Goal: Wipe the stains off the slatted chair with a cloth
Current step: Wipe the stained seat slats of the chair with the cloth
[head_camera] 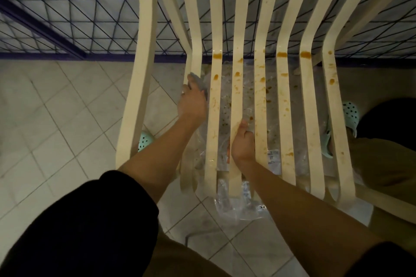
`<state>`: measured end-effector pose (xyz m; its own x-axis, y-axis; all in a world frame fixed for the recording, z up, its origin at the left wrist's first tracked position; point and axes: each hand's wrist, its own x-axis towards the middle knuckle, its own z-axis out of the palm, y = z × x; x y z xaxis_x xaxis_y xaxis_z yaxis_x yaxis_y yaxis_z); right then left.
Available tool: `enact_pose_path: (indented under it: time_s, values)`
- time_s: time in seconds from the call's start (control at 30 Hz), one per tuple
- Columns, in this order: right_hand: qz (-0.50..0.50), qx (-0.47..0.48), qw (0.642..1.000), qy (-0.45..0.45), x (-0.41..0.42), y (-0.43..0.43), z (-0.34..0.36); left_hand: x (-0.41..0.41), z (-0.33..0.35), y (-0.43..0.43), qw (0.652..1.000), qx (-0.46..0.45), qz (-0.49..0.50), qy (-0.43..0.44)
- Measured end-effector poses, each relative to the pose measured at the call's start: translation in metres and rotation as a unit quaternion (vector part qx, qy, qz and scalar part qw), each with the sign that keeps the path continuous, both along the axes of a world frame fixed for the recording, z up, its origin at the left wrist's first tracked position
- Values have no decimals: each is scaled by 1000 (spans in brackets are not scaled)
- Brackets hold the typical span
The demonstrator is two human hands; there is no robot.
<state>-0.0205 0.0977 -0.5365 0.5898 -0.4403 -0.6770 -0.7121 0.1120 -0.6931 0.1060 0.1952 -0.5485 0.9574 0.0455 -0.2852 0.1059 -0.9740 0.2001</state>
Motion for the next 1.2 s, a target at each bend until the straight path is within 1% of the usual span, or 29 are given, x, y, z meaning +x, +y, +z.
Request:
enact_pose_path:
  time_s: [0.1, 0.27, 0.37, 0.43, 0.47, 0.6, 0.67, 0.77, 0.83, 0.93, 1.0, 1.03, 1.07, 1.1, 1.13, 1.2]
  values:
    - [3, 3, 1000, 10, 0, -2, 4, -26, 3, 8, 1000, -2, -5, 6]
    - [-9, -2, 1000, -5, 0, -4, 14, -75, 15, 16, 999, 0, 15, 32]
    - [-3, 16, 1000, 3, -1, -7, 18, -106, 19, 24, 999, -4, 18, 33]
    - [-18, 25, 999, -10, -2, -3, 20, -128, 21, 30, 999, -8, 35, 36]
    - [-17, 11, 999, -26, -1, -3, 21, -139, 22, 32, 998, -11, 45, 39]
    - [-30, 31, 999, -23, 1, 2, 3, -168, 23, 38, 998, -4, 47, 37]
    - [-36, 44, 998, -8, 2, 2, 4, -167, 22, 38, 998, 1, 53, 26]
    - [-24, 13, 1000, -1, 2, -5, 12, -160, 20, 36, 998, 23, 42, 28]
    - [-17, 9, 1000, 3, -1, -10, 8, -153, 20, 34, 998, 39, 34, 34]
    - [-17, 0, 1000, -16, -1, -3, 9, -136, 19, 29, 998, 27, 51, 31]
    - [-29, 1, 999, -31, 0, 3, -7, -122, 15, 27, 998, 14, 53, 27]
    - [-35, -7, 999, -29, -1, 4, -29, -116, 14, 26, 998, 12, 52, 23]
    - [-28, -17, 999, -13, -3, 5, -59, -110, 13, 25, 999, 9, 49, 18]
    - [-19, -24, 1000, 7, -4, 7, -69, -104, 12, 24, 999, 5, 48, 12]
    - [-13, -36, 999, 22, -3, 7, -61, -97, 12, 22, 999, 2, 47, 8]
    - [-13, -40, 999, 24, 0, 4, -24, -84, 11, 19, 999, -4, 49, 6]
